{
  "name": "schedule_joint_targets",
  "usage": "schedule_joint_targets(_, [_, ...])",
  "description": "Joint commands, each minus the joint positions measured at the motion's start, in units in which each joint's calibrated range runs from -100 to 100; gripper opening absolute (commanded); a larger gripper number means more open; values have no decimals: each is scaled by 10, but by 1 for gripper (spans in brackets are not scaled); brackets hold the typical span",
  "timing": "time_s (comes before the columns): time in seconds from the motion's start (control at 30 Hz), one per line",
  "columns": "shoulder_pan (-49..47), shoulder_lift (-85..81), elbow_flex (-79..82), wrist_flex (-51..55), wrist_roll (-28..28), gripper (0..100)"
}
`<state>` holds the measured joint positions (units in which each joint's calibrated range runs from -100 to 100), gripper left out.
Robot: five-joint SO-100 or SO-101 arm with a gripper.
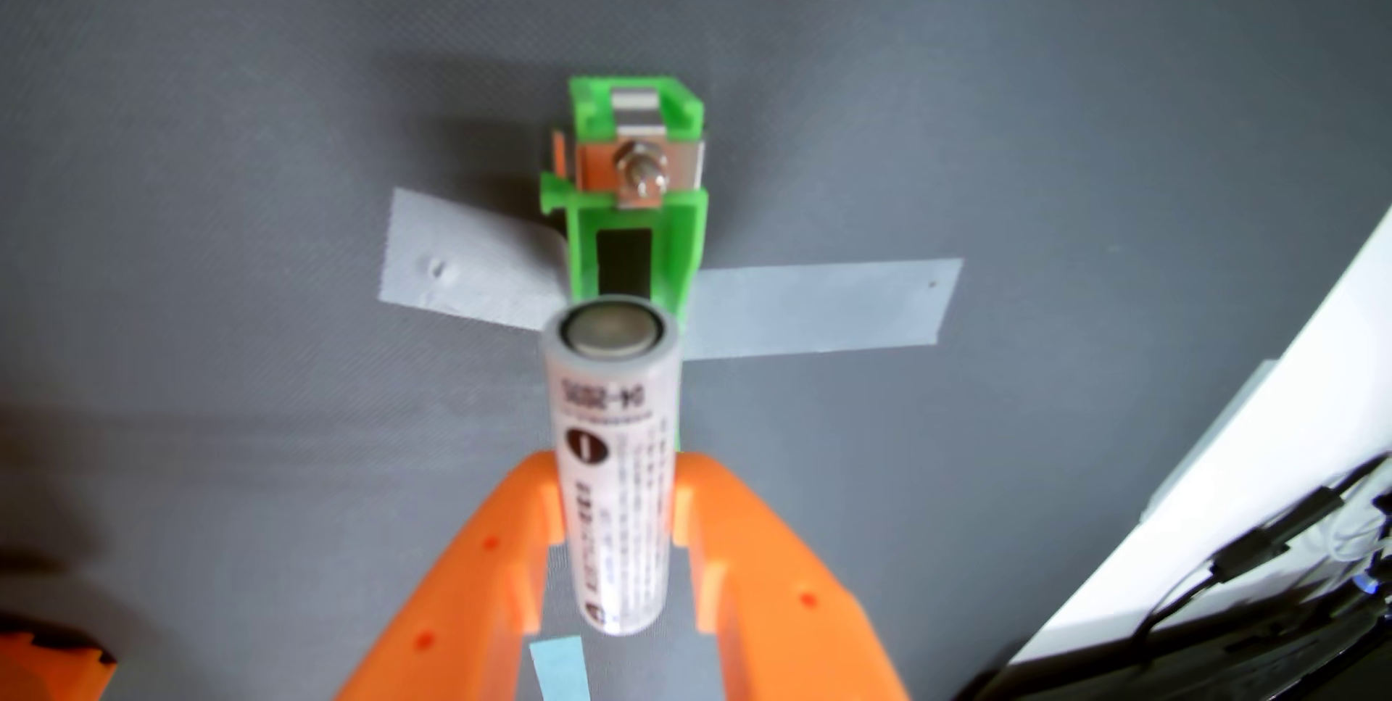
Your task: Insert Battery
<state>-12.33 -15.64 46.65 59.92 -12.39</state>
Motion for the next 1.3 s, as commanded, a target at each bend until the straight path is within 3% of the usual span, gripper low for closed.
schedule_joint_targets(0.0, [2,-10,9,-27,2,1])
schedule_joint_targets(1.27, [3,-9,42,-66,3,1])
